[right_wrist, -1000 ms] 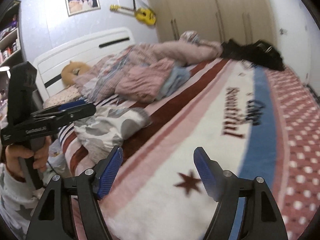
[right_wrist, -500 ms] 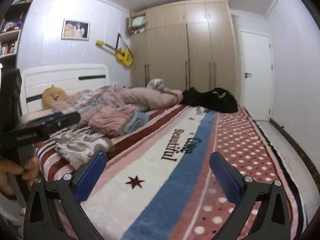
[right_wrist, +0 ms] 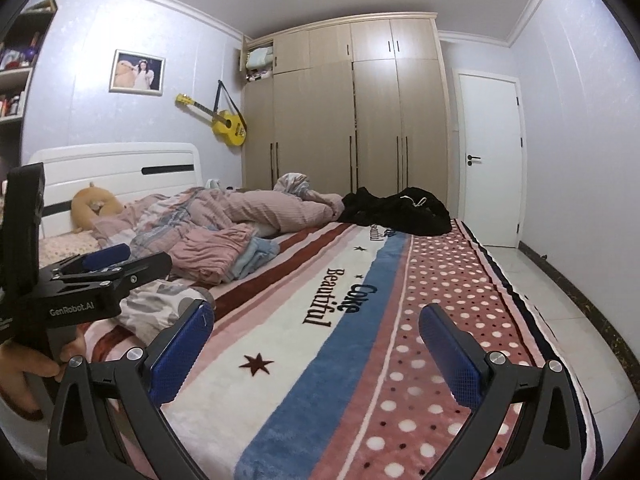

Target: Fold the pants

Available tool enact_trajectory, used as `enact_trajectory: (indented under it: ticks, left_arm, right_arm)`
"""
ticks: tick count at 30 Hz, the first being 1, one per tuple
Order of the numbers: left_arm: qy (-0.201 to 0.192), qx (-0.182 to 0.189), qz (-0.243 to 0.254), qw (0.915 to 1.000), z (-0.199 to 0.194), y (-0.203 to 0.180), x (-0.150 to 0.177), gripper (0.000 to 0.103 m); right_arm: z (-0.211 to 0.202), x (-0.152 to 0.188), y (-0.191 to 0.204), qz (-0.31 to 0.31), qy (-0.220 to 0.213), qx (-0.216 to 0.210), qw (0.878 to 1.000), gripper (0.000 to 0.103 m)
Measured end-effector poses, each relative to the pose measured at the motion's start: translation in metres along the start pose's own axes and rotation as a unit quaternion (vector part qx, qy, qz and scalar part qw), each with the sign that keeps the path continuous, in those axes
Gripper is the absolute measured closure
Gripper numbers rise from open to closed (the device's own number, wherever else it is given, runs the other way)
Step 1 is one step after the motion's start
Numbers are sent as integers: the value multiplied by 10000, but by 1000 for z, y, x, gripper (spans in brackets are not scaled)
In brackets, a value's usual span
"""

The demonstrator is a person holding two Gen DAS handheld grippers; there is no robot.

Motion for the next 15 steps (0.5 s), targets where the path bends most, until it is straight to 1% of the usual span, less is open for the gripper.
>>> enact_trajectory:
  ticks: [15]
  left_arm:
    - [36,-44,6,10000,0,3,3,5]
  right_arm:
    - [-2,3,-1,-5,45,8,10000,1]
Point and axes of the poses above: each gripper's, at about its wrist camera, not at the fingertips, and z roughly the way its jaws point, y to its left, x to its underside, the point moved 6 cm from there along z, roughly the way its jaws point, and after that the axes turned 15 degrees about -z, right-handed, at the moved point
